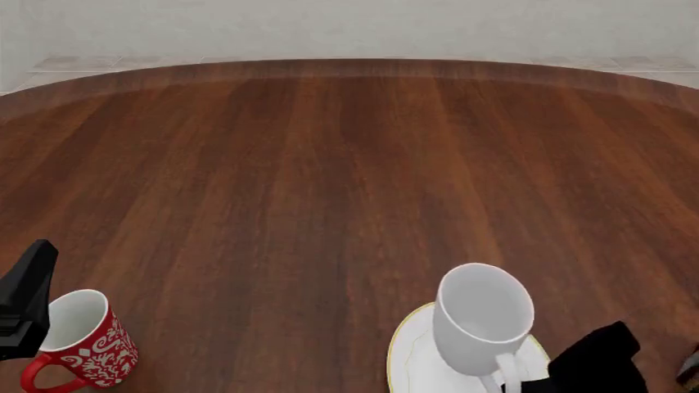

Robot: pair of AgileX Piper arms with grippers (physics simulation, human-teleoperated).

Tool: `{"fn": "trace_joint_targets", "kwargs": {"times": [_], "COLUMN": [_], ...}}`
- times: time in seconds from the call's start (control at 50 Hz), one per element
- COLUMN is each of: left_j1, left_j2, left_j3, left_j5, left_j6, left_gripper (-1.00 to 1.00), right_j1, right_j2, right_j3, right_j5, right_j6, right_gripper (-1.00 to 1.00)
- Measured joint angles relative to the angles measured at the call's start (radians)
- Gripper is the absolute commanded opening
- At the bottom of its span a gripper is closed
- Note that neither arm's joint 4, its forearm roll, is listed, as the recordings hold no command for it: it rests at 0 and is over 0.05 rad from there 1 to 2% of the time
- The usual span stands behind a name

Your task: Put the white mug on the plate.

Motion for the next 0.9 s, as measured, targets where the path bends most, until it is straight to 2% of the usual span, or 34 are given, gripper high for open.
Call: {"fn": "trace_joint_targets", "kwargs": {"times": [0.24,0.5,0.52,0.9], "left_j1": [0.0,0.0,0.0,0.0], "left_j2": [0.0,0.0,0.0,0.0], "left_j3": [0.0,0.0,0.0,0.0], "left_j5": [0.0,0.0,0.0,0.0], "left_j6": [0.0,0.0,0.0,0.0], "left_gripper": [1.0,1.0,1.0,1.0], "right_j1": [0.013,0.016,0.016,0.01], "right_j2": [0.056,0.076,0.077,0.045], "right_j3": [0.024,0.033,0.034,0.03], "right_j5": [-0.07,-0.096,-0.096,-0.065], "right_j6": [0.025,0.036,0.036,0.039], "right_gripper": [-1.0,-1.0,1.0,1.0]}}
